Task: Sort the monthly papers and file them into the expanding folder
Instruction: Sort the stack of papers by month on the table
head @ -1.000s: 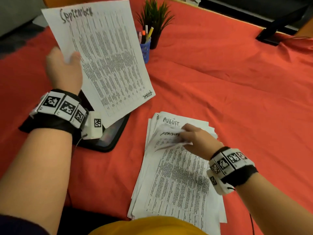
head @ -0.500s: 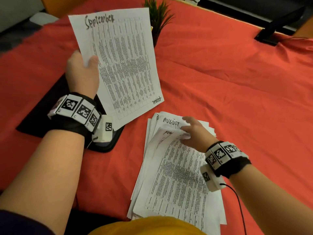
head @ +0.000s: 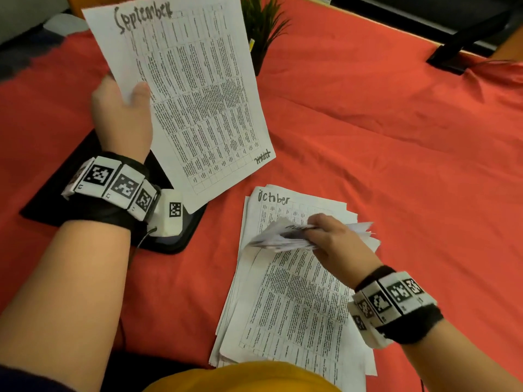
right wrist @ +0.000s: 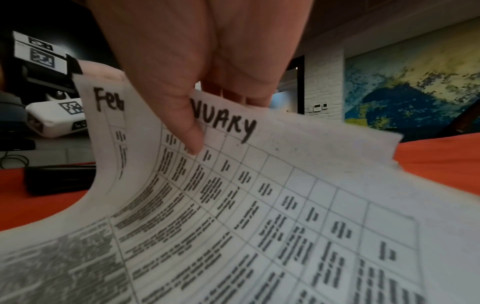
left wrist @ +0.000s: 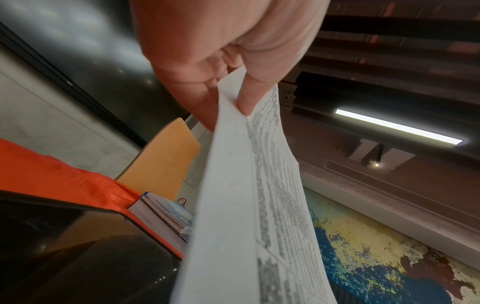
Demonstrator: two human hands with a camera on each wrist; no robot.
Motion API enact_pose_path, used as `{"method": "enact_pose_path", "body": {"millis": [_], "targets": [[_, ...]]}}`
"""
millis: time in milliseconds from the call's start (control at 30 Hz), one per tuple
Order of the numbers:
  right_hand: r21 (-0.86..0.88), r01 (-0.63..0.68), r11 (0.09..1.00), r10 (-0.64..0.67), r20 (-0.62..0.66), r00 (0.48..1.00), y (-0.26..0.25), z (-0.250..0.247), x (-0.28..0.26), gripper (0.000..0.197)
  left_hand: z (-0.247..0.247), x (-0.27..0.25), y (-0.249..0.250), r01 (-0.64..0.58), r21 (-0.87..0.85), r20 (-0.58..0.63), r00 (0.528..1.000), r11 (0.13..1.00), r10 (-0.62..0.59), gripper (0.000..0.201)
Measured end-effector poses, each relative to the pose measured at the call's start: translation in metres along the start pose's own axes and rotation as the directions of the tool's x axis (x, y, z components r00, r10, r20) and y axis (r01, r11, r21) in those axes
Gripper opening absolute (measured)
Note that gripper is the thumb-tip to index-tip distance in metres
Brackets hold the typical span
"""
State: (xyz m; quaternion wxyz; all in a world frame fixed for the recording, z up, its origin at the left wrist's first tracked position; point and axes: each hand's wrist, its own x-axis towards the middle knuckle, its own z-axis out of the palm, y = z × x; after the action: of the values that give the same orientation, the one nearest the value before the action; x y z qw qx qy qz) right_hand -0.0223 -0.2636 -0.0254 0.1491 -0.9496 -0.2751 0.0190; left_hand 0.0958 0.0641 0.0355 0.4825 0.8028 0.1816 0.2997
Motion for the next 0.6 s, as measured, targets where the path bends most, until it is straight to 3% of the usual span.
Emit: {"method": "enact_pose_path", "body": {"millis": [233, 600], "targets": [[-0.031, -0.078, 0.996, 0.079, 0.041, 0.996, 0.008, 0.014, -0.001, 0.04, 0.002, -0.002, -0.004, 0.007, -0.064, 0.004, 1.0, 0.998, -0.007, 0.035], [0.04, -0.166, 0.985, 0.157, 0.164, 0.974, 0.013, 0.023, 0.007, 0.035, 0.001, -0.002, -0.013, 0.009, -0.065, -0.005, 1.0, 0.998, -0.009, 0.035]]}}
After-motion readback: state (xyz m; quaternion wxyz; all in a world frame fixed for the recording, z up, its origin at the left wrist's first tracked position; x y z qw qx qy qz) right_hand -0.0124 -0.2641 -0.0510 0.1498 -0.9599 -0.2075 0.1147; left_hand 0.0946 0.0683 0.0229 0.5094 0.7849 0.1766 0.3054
